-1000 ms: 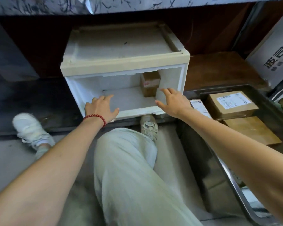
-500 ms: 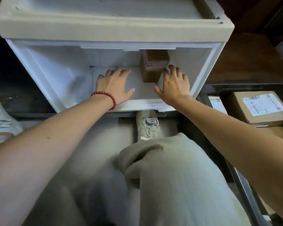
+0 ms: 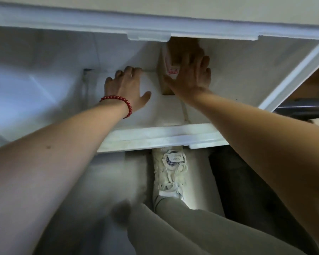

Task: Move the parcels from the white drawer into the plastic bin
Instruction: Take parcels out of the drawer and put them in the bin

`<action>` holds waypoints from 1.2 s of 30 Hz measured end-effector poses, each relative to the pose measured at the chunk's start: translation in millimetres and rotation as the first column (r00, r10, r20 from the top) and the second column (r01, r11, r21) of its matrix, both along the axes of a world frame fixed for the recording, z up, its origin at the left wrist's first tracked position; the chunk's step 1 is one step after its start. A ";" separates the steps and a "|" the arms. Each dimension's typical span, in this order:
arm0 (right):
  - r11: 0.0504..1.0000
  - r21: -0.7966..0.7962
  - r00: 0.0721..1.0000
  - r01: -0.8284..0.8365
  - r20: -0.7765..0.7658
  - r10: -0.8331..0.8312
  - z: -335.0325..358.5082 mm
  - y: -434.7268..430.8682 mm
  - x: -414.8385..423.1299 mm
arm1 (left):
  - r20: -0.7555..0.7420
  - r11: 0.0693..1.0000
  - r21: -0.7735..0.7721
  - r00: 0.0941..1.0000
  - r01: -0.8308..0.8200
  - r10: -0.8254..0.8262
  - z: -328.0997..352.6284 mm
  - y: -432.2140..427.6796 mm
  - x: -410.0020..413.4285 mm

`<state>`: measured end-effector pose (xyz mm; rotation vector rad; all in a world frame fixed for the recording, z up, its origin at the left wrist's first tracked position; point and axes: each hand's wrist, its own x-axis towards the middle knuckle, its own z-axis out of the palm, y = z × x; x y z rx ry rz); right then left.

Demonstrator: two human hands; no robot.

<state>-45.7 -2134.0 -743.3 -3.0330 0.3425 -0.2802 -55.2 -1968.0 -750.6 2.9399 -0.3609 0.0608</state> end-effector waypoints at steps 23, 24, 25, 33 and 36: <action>0.850 0.527 1.000 0.011 0.011 -0.019 53.0 9.1 -149.1 | -0.056 0.999 0.018 0.997 0.049 -0.048 66.5 38.8 -89.4; 0.839 0.544 1.000 -0.017 0.025 0.003 59.4 7.7 -165.1 | -0.049 0.998 0.013 0.997 0.060 -0.059 74.2 40.3 -97.9; 0.829 0.559 0.999 -0.037 0.033 0.022 66.6 6.0 -181.0 | -0.039 0.998 -0.006 0.997 0.063 -0.063 82.4 41.9 -106.2; 0.740 0.669 0.994 -0.072 -0.010 0.106 114.9 -13.2 -275.6 | -0.124 0.988 -0.150 0.991 0.036 -0.055 124.7 44.7 -177.7; 0.682 0.729 0.991 -0.064 -0.034 0.129 128.4 -18.9 -300.1 | -0.252 0.960 -0.256 0.951 0.113 -0.179 130.0 33.3 -207.5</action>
